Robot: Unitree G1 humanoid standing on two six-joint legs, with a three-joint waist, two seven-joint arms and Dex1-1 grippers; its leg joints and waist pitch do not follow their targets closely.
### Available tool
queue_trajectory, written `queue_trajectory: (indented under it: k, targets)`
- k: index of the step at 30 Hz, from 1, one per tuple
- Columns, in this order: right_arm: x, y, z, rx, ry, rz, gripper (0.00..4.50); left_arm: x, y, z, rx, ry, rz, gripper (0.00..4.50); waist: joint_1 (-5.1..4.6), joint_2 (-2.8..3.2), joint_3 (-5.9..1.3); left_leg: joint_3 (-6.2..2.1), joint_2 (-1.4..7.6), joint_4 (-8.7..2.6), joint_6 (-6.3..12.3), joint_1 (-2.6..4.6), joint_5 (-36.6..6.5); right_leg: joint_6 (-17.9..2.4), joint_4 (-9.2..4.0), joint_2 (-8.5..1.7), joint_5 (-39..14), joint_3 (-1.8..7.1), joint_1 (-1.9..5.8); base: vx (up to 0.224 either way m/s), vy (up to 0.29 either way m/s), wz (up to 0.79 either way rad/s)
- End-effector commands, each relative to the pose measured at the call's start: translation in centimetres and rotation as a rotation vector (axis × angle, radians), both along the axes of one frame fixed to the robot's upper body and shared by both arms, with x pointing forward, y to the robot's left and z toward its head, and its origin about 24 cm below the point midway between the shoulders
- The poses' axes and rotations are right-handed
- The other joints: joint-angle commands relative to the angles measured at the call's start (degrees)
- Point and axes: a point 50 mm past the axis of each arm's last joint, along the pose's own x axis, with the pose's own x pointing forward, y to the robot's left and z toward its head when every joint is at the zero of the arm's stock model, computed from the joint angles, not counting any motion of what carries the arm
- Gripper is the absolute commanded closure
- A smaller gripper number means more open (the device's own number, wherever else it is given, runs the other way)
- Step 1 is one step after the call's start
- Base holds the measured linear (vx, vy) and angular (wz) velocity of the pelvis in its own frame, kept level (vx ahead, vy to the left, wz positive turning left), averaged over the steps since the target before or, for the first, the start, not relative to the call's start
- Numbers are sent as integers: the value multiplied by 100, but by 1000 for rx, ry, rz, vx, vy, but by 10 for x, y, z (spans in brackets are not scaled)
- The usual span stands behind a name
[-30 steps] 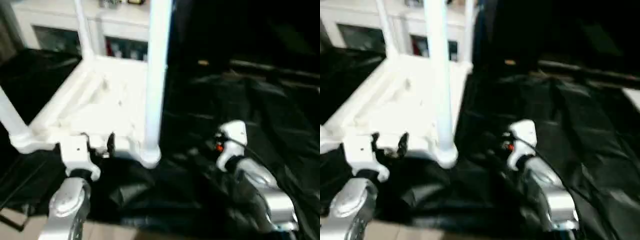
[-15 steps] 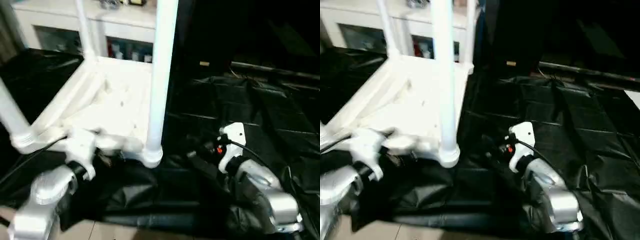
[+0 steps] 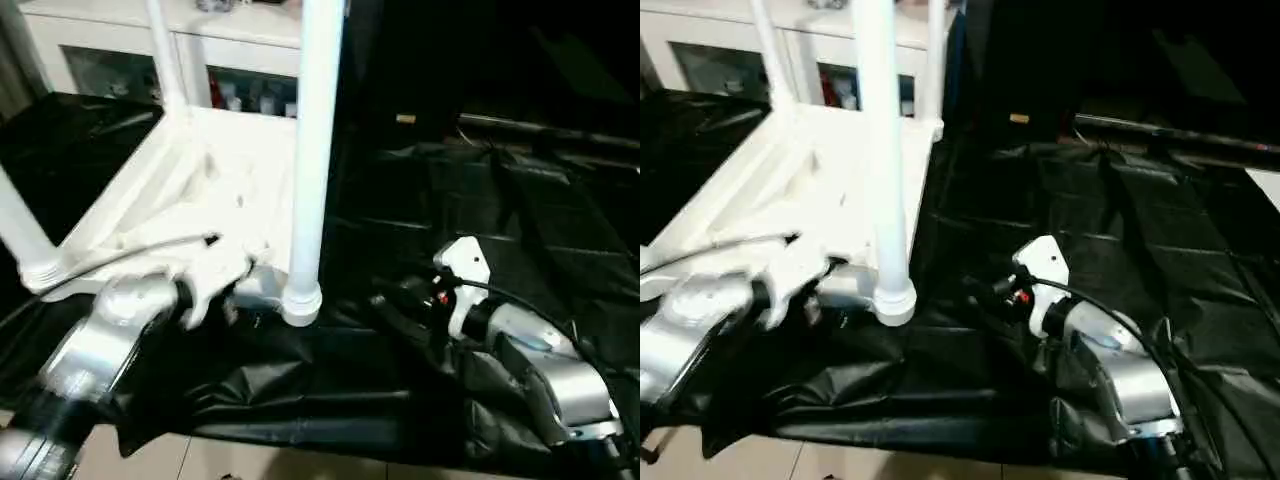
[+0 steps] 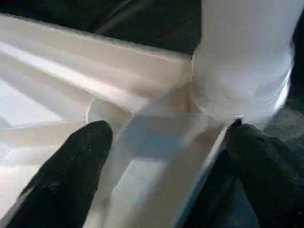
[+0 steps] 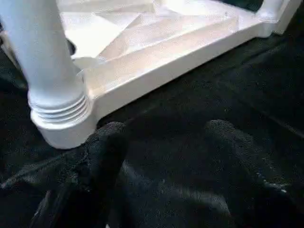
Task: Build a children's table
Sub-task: Rotate table base, then rotate leg to tighten
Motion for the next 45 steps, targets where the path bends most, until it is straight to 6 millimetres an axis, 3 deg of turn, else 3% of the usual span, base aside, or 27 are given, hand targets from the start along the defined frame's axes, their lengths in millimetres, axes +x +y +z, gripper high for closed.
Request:
queue_trajectory:
  k: [1, 3, 10, 14, 15, 17, 22, 29, 35, 37, 45]
  targets:
    - [-1, 4, 0, -7, 6, 58, 147, 3, 5, -11, 72, 56, -19, 48, 20, 65, -366, -46, 238, -372, 169, 57, -261, -1293, -348, -382, 1211, 196, 225, 0, 0, 0]
    - [-3, 4, -1, -2, 18, 83, 147, 6, 7, -12, 78, 73, -23, 57, 27, 82, -350, -45, 261, -386, 180, 76, -483, -1339, -379, -399, 963, 196, 206, 0, 0, 0]
    - [-6, 0, -2, -19, 24, 123, 147, 11, 11, -10, 60, 155, -80, 110, 39, 125, -292, -42, 300, -465, -116, 127, -1309, -1331, -472, -425, -245, 208, 141, 0, 0, 0]
    - [-6, -1, -2, -23, 26, 127, 147, 11, 13, -10, 55, 186, -98, 137, 47, 148, -317, -45, 316, -456, -103, 118, -1140, -1387, -434, -432, 124, 206, 145, 0, 0, 0]
    - [-6, -1, -2, -25, 27, 129, 147, 10, 13, -10, 56, 200, -105, 137, 48, 130, -320, -40, 310, -446, -67, 106, -1051, -1426, -421, -427, 293, 206, 157, 0, 0, 0]
    - [-7, -1, -3, -29, 30, 131, 147, 10, 14, -10, 59, 207, -110, 171, 58, 144, -325, -33, 305, -436, -23, 106, -960, -1469, -409, -429, 442, 203, 161, 0, 0, 0]
    - [-9, -1, -4, -31, 35, 142, 147, 9, 14, -9, 42, 264, -136, 214, 65, 155, -312, -34, 314, -448, -27, 109, -1015, -1503, -418, -431, 307, 200, 161, 0, 0, 0]
    - [-8, -2, -5, -44, 28, 144, 147, -11, 12, -4, 73, 455, -220, 267, 41, 159, -313, -14, 318, -445, 45, 107, -824, -1605, -392, -426, 573, 202, 173, 0, 0, 0]
    - [-7, -4, -5, -61, 24, 147, 147, -9, 7, 0, 73, 430, -190, 317, 47, 165, -293, -10, 317, -457, 7, 108, -985, -1581, -432, -428, 181, 205, 168, 0, 0, 0]
    - [-7, -4, -5, -65, 23, 150, 147, -9, 5, 1, 65, 425, -190, 346, 46, 147, -297, -6, 320, -454, 28, 105, -898, -1574, -427, -424, 257, 203, 169, 0, 0, 0]
    - [-7, -3, -6, -80, 18, 164, 147, -14, 0, 4, 45, 446, -206, 395, 32, 138, -306, 2, 303, -432, 133, 89, -707, -1597, -414, -412, 477, 197, 181, 0, 0, 0]
